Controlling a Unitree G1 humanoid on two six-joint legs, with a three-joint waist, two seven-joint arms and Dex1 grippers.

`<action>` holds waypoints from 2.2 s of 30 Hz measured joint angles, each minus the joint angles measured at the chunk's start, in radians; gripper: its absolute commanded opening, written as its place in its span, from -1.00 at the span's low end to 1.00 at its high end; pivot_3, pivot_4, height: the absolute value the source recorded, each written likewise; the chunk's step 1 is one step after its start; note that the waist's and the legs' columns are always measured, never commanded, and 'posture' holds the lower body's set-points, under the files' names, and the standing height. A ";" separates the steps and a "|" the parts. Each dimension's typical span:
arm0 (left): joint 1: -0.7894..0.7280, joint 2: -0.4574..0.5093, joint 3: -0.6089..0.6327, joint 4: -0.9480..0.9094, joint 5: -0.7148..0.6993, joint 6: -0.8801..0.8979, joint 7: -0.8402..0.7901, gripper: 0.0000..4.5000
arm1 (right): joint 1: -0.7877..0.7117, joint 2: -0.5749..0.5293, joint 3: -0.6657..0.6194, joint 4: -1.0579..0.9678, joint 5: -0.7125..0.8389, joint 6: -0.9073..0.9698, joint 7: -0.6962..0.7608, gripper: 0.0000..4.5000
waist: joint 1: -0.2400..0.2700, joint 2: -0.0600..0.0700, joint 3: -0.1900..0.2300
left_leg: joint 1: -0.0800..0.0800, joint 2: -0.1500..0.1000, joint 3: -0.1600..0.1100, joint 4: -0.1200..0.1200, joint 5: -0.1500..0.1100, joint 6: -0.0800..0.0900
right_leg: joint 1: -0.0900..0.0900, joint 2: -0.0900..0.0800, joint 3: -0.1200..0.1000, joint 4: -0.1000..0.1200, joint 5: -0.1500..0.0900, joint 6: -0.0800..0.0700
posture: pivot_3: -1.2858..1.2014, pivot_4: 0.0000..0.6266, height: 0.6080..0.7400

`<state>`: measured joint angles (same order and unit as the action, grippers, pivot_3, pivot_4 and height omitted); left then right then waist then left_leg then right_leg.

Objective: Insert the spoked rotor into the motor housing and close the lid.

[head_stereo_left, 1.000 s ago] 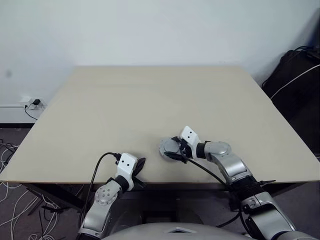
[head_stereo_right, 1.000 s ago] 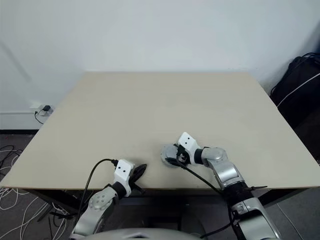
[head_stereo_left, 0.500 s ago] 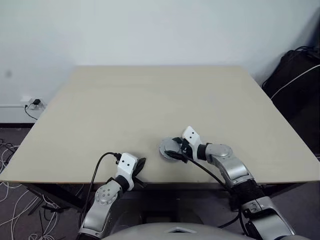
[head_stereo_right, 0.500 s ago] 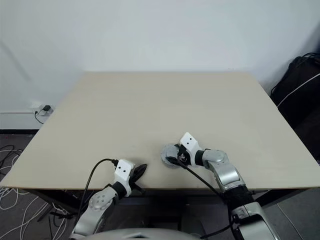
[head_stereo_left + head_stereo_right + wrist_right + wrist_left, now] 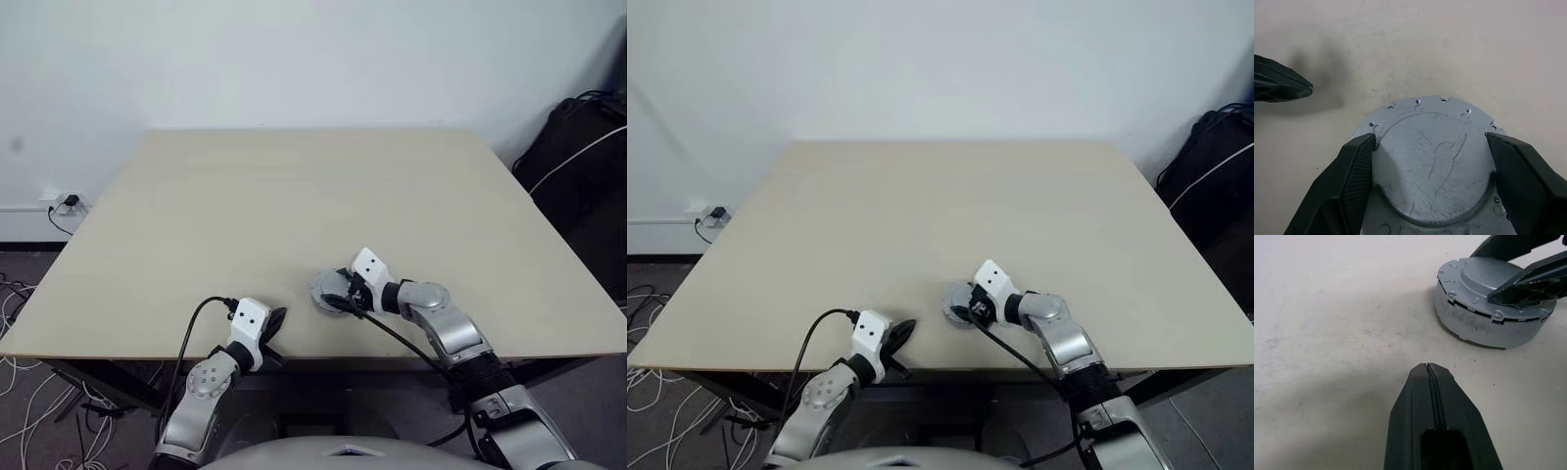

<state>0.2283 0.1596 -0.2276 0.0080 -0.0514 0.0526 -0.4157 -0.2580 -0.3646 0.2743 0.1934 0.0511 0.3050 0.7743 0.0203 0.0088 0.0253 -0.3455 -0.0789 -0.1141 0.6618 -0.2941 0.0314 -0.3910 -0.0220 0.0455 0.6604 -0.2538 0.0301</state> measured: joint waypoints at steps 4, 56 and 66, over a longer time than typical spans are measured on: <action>0.000 0.000 0.001 0.012 0.000 -0.005 0.000 -1.00 | -0.006 -0.005 0.008 -0.002 -0.007 0.003 -0.001 0.44 | 0.000 0.000 0.000 | 0.000 0.000 0.000 0.000 0.000 0.000 | 0.000 0.000 0.000 0.000 0.000 0.000 | 0.03 -1.00 1.00; -0.615 -0.108 0.090 0.284 -0.195 0.701 -0.111 -1.00 | 0.003 0.001 0.023 -0.036 -0.005 0.077 -0.046 0.44 | -0.008 -0.002 -0.003 | 0.003 0.000 -0.002 0.001 0.002 -0.001 | 0.008 0.000 -0.001 0.000 -0.001 0.007 | 0.03 -1.00 1.00; -0.645 -0.077 0.029 0.305 -0.186 0.715 -0.175 -1.00 | 0.009 0.001 0.021 -0.051 -0.003 0.099 -0.056 0.44 | -0.008 -0.002 -0.003 | 0.003 0.000 -0.002 0.001 0.002 -0.001 | 0.007 0.000 -0.001 -0.001 -0.001 0.007 | 0.03 -1.00 1.00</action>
<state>-0.4170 0.0826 -0.1983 0.3126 -0.2378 0.7674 -0.5905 -0.2488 -0.3636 0.2951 0.1420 0.0479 0.4041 0.7186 0.0128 0.0071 0.0221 -0.3421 -0.0793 -0.1160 0.6627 -0.2919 0.0300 -0.3836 -0.0218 0.0448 0.6598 -0.2551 0.0375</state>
